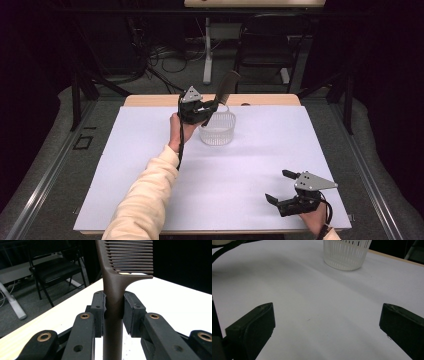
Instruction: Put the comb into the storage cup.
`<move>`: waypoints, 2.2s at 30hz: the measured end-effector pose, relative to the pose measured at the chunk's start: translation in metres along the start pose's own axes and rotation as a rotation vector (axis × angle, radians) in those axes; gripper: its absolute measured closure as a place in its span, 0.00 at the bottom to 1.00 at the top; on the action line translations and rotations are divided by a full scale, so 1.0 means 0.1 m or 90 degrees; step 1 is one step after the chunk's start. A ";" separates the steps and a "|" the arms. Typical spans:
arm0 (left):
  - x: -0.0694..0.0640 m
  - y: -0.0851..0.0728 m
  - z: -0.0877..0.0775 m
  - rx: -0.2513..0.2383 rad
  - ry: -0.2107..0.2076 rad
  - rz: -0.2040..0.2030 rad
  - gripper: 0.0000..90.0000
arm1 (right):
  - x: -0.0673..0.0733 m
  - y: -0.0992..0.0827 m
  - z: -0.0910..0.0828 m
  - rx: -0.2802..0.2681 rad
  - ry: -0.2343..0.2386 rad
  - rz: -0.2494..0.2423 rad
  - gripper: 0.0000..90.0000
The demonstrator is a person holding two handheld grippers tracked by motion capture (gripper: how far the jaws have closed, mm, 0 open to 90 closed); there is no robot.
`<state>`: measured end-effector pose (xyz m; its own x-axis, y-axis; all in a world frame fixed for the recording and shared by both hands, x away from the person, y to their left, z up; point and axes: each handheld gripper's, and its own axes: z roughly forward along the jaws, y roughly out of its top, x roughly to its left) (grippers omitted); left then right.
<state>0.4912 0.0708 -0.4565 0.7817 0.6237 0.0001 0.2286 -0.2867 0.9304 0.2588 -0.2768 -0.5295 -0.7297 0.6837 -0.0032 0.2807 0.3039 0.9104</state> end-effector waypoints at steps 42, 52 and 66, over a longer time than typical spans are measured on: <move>0.02 -0.07 0.12 0.073 -0.017 0.008 0.80 | 0.00 0.00 0.01 0.006 -0.001 0.000 0.00; 0.03 -0.08 0.15 0.087 -0.018 0.013 0.80 | 0.00 0.00 0.01 0.003 0.001 0.000 0.00; 0.03 -0.11 0.19 0.108 -0.028 0.021 0.80 | 0.00 0.00 0.01 0.003 -0.001 -0.001 0.00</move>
<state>0.5027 0.0617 -0.4735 0.8143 0.5803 0.0099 0.2944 -0.4276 0.8547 0.2595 -0.2763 -0.5302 -0.7291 0.6844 -0.0048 0.2832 0.3082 0.9082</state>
